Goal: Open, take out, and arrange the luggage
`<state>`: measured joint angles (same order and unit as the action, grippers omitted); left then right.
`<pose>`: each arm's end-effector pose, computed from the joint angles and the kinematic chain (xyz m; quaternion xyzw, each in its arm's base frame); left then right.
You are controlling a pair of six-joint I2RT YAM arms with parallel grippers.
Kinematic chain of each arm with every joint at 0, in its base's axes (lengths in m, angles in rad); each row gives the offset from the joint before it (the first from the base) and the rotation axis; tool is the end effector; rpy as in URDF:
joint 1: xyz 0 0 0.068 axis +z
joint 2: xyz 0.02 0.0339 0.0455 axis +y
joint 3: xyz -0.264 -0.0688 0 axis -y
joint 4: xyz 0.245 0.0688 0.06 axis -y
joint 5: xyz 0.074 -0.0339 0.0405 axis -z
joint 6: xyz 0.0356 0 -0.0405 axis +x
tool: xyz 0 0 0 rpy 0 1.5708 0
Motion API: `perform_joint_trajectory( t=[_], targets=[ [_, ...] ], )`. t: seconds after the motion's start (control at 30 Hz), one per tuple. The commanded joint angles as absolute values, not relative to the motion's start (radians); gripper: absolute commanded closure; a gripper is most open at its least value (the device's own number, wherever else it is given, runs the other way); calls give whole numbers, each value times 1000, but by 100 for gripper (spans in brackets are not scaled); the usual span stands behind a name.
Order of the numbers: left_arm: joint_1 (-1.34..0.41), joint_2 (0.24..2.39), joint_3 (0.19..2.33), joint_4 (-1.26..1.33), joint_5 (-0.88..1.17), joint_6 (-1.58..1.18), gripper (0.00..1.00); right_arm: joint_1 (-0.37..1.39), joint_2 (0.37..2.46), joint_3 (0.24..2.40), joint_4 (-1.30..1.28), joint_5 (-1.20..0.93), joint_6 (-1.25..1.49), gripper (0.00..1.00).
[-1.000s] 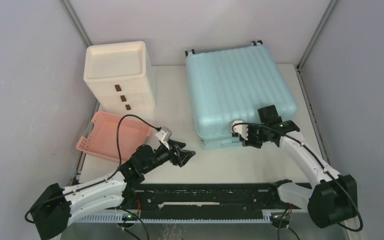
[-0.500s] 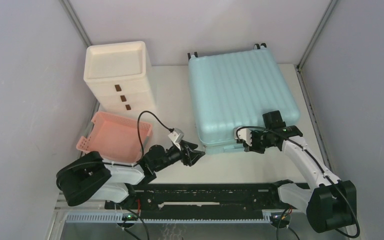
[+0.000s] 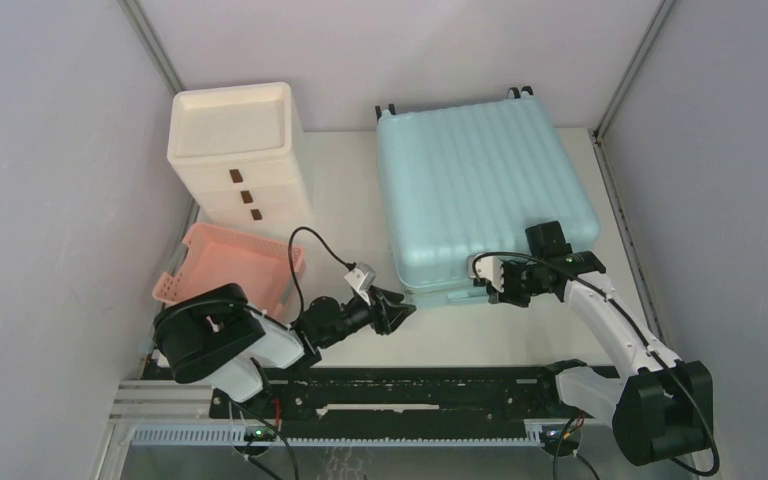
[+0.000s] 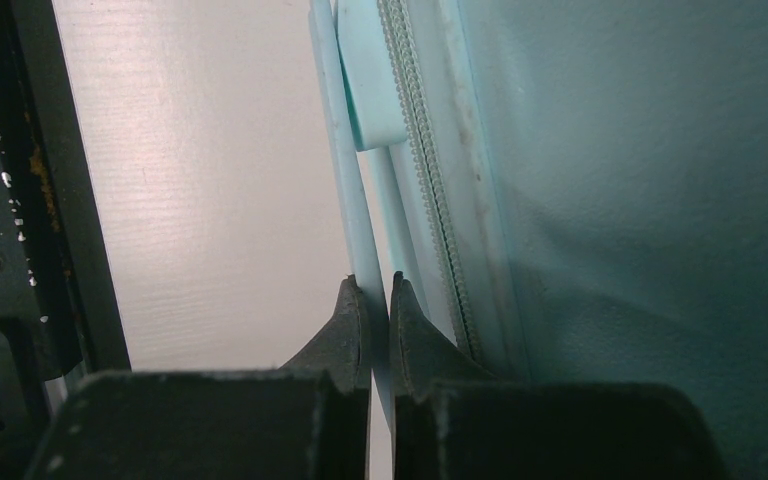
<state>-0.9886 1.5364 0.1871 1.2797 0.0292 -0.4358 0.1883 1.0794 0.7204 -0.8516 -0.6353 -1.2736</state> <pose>0.1270 -0.1949 0.1439 0.2091 0.7007 -0.4538 0.5092 0.1749 0.0548 0.2203 -0.6656 0.6585 0.1753 0.3044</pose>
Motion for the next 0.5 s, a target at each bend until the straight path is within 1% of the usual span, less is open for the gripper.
perform_joint_trajectory(
  t=[0.0, 0.27, 0.4, 0.47],
  targets=[
    [-1004, 1534, 206, 1392, -69, -435, 49, 158, 1066, 723, -926, -695, -1157, 100],
    [-1020, 1540, 230, 1390, -92, -414, 49, 157, 1065, 723, -930, -699, -1155, 100],
    [-1025, 1538, 234, 1389, -93, -430, 64, 155, 1069, 723, -931, -701, -1156, 100],
    [-1026, 1532, 232, 1389, -90, -439, 68, 153, 1071, 723, -931, -701, -1152, 100]
  ],
)
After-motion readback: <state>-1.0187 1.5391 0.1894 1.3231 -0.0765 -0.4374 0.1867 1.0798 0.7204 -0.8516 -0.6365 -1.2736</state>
